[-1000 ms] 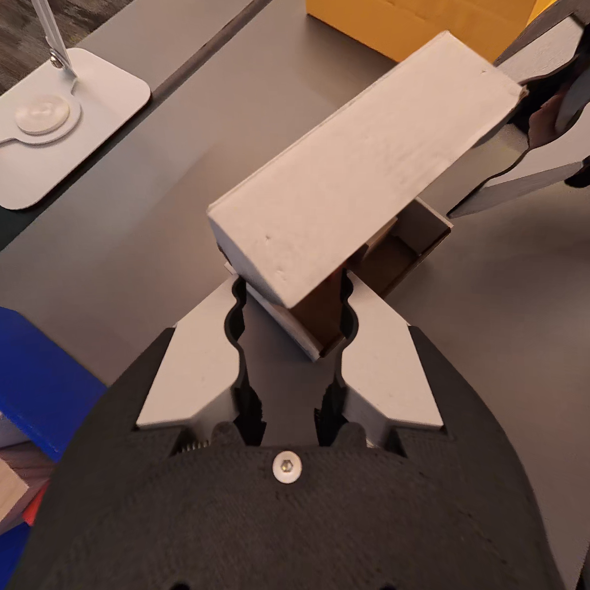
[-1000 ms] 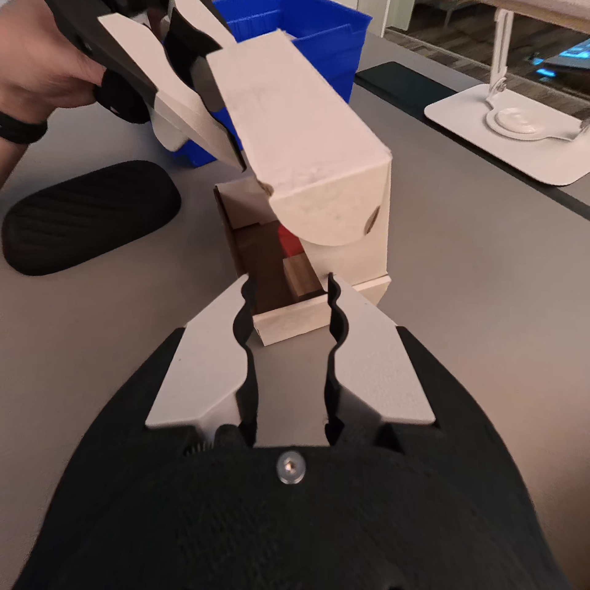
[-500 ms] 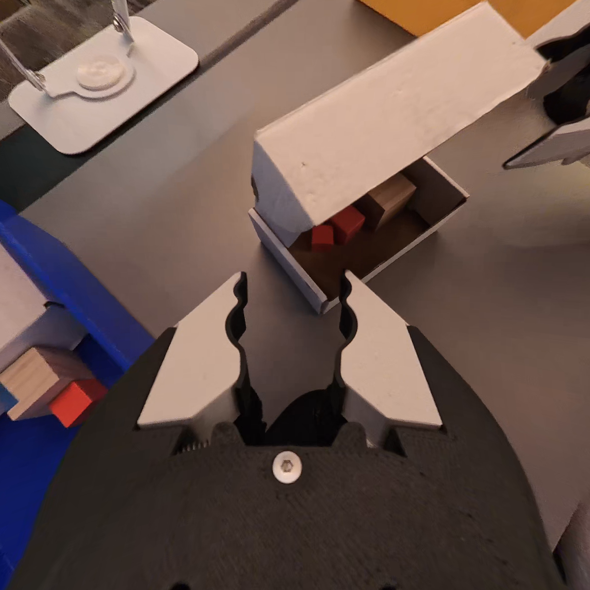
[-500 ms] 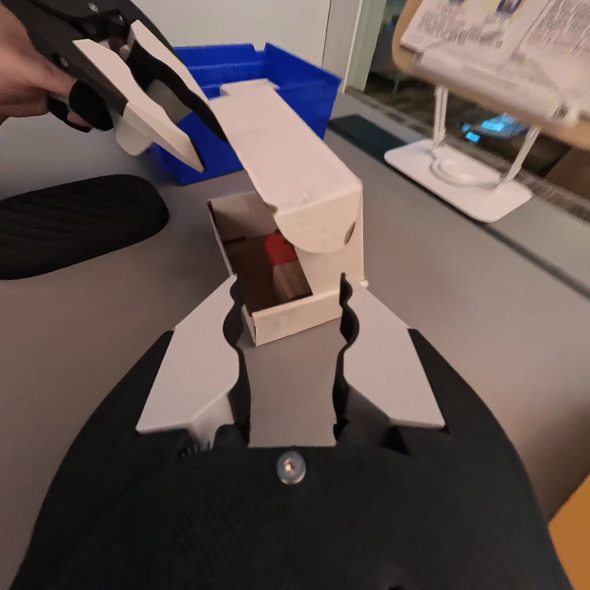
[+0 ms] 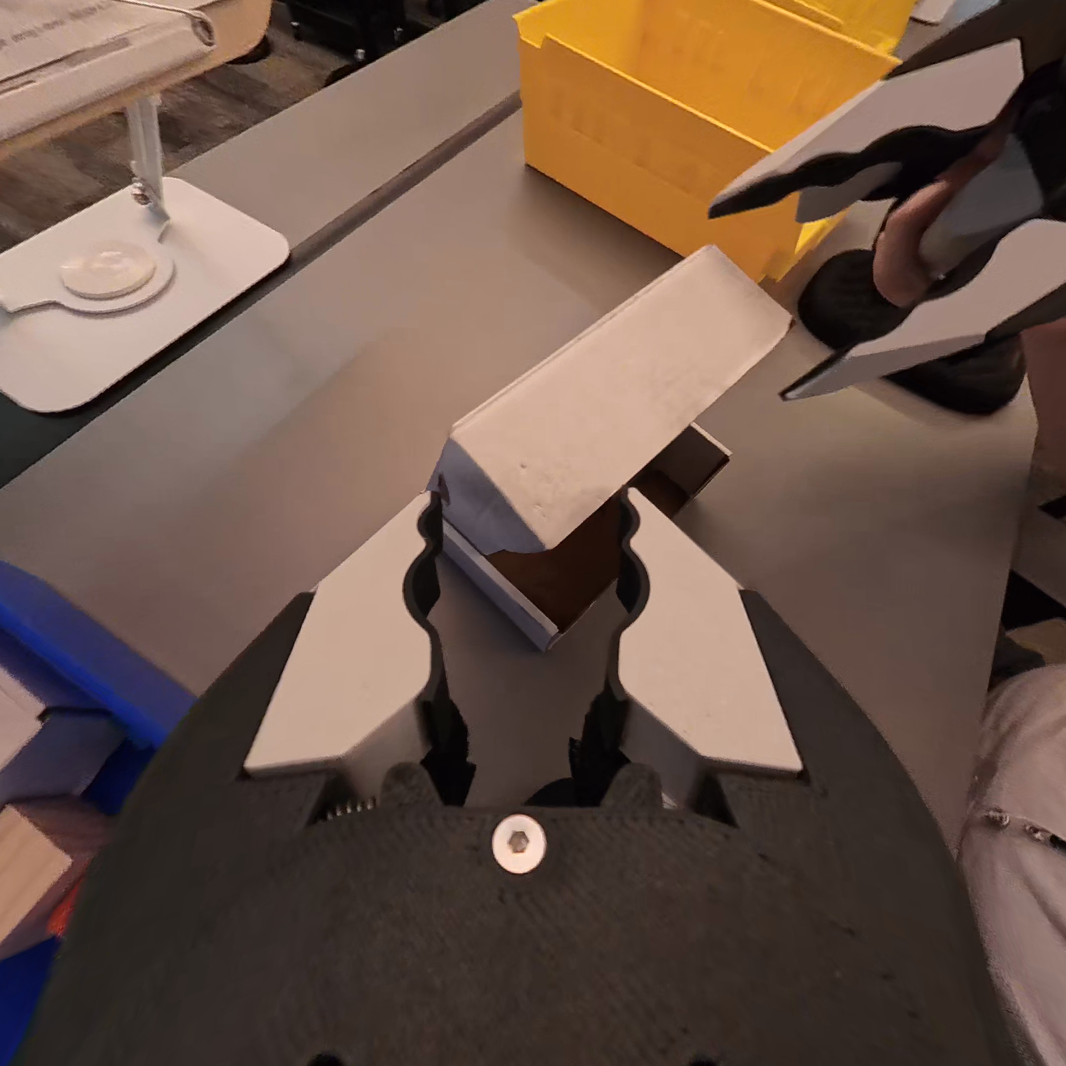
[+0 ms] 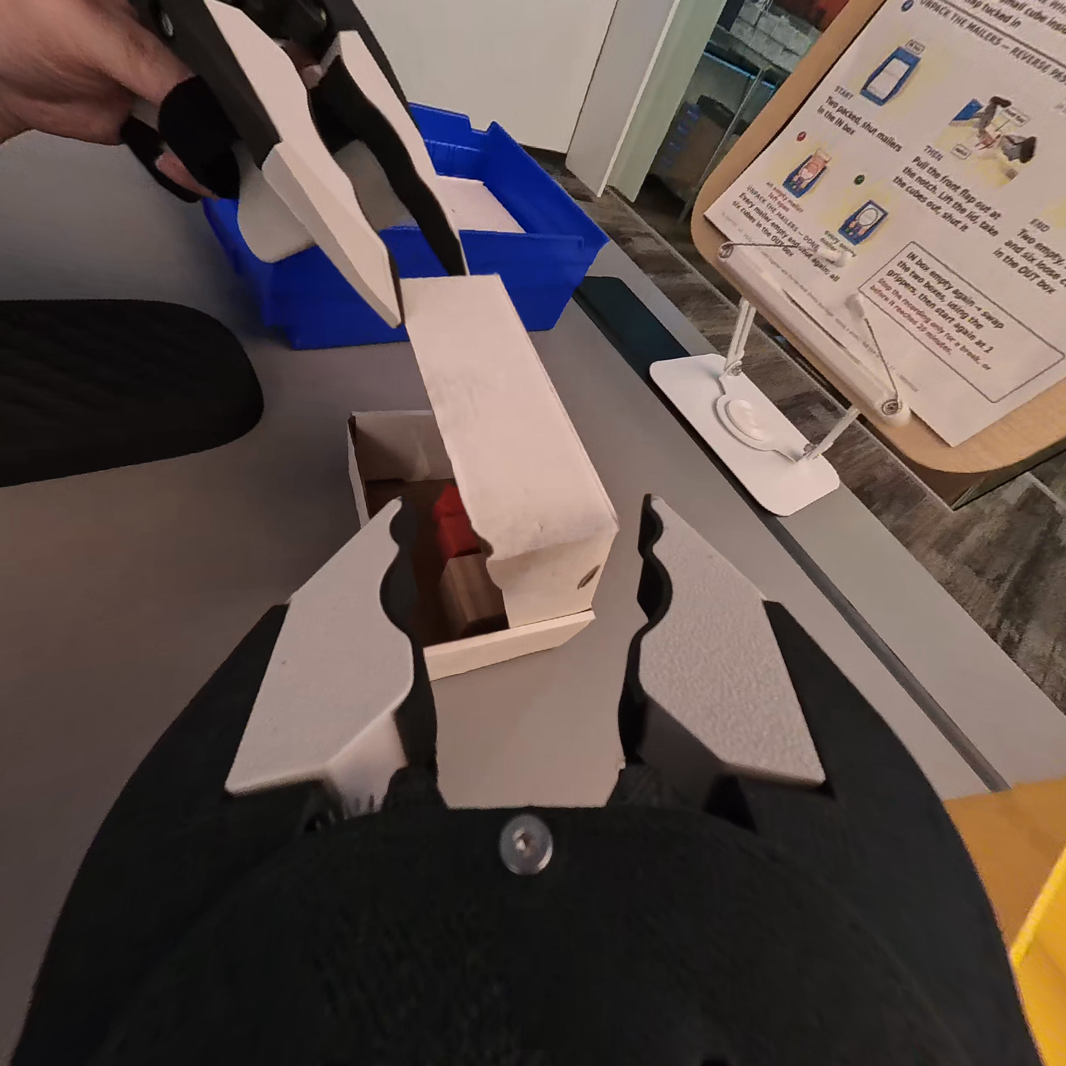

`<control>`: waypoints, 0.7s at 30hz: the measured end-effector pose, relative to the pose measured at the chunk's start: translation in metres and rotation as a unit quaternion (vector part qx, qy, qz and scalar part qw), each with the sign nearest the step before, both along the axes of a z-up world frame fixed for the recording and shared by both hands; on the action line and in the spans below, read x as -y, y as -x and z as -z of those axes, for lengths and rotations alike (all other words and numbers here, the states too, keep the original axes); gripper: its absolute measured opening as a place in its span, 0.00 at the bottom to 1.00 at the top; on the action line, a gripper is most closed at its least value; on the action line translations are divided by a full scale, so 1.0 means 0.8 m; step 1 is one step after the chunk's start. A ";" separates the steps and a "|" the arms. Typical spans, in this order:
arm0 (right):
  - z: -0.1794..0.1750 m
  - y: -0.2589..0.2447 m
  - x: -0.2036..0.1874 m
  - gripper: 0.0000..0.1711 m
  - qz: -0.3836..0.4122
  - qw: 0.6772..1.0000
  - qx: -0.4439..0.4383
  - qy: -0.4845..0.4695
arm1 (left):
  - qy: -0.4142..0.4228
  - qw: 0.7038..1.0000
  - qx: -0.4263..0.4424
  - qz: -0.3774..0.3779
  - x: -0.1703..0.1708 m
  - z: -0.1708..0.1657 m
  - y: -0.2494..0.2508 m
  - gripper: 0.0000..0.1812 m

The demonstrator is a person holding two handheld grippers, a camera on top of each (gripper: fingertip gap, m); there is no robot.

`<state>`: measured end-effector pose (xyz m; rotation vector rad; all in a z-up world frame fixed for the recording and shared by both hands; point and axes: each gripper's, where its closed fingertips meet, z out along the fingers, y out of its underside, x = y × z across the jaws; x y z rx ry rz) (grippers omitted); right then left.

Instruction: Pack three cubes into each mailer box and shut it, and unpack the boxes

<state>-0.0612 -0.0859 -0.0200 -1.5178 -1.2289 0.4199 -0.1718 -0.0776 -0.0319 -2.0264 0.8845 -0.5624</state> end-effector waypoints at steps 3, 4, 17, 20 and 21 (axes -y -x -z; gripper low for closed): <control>0.008 0.002 -0.005 0.44 0.004 1.000 0.021 0.000 | -0.006 0.999 -0.010 0.030 0.001 0.007 -0.008 0.37; 0.012 0.002 -0.006 0.43 0.005 1.000 0.029 0.001 | -0.009 0.999 -0.020 0.033 0.000 0.011 -0.007 0.37; 0.055 0.005 0.034 0.36 -0.013 0.998 0.063 0.024 | -0.020 0.992 -0.124 0.027 0.048 0.065 -0.008 0.33; 0.060 0.005 0.038 0.36 -0.018 0.997 0.063 0.033 | -0.039 0.987 -0.155 0.015 0.053 0.075 -0.008 0.32; 0.061 0.005 0.039 0.36 -0.020 0.997 0.059 0.040 | -0.047 0.985 -0.164 0.009 0.053 0.077 -0.006 0.32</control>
